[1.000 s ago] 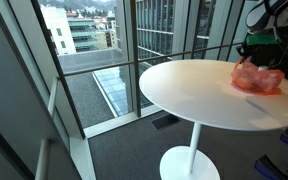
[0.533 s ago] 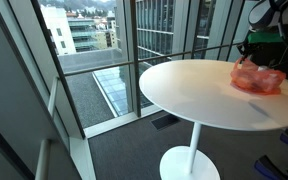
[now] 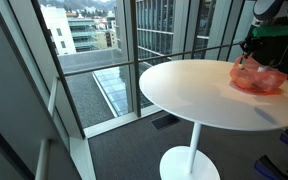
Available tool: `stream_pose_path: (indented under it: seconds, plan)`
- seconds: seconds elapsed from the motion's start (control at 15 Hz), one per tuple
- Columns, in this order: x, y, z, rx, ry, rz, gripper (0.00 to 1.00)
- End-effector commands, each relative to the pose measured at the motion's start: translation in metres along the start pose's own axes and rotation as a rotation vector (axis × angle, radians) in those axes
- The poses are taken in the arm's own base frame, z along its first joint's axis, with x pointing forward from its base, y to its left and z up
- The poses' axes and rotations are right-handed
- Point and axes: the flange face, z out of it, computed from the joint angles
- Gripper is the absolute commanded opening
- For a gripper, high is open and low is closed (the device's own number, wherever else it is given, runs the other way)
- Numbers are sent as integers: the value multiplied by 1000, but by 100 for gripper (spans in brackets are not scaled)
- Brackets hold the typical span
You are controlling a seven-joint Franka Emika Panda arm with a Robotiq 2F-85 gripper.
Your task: Put the blue box in the plastic bag
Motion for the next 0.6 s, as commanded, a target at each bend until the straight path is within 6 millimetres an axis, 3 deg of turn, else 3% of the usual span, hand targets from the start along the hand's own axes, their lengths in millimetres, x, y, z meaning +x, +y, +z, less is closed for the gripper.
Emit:
stream_pose_path:
  seconds: [0.0, 0.53]
  plan:
    - [-8, 4, -15, -2, -33, -32, 26]
    - [-15, 4, -5, 17, -152, -93, 26]
